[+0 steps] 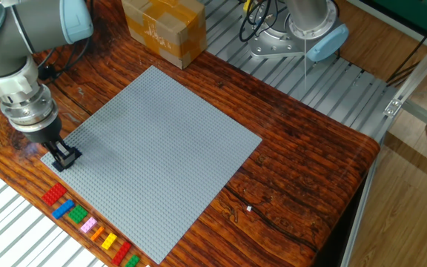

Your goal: Build with small Lego blocks

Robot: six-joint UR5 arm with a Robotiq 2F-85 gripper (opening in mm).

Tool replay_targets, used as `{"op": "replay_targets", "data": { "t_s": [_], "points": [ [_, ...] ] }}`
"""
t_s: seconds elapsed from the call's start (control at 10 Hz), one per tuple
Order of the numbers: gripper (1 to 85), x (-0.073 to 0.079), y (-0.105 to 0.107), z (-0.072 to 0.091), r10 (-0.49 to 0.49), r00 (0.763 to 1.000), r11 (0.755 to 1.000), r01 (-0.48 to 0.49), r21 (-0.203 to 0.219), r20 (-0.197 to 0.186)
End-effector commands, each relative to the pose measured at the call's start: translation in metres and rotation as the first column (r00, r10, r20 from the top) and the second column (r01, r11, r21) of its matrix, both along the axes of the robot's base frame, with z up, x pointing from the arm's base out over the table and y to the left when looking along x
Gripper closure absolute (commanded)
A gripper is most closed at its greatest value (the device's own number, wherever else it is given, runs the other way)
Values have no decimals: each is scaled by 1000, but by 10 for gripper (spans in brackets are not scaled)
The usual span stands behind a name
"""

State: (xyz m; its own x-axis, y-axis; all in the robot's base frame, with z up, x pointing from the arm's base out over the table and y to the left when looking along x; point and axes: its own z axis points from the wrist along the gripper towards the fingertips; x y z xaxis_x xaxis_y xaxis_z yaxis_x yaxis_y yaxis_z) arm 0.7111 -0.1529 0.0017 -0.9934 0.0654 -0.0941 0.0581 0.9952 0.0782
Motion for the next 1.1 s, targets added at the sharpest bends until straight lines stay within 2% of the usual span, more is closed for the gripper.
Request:
{"op": "replay_targets", "data": {
  "t_s": [0.0, 0.6, 1.0],
  "points": [
    [847, -2, 2, 4, -13, 1000, 1000, 13, 14, -2],
    [847, -2, 4, 0, -26, 1000, 999, 26, 19, 6],
    [847, -9, -1, 7, -25, 1000, 1000, 26, 15, -4]
  ]
}}
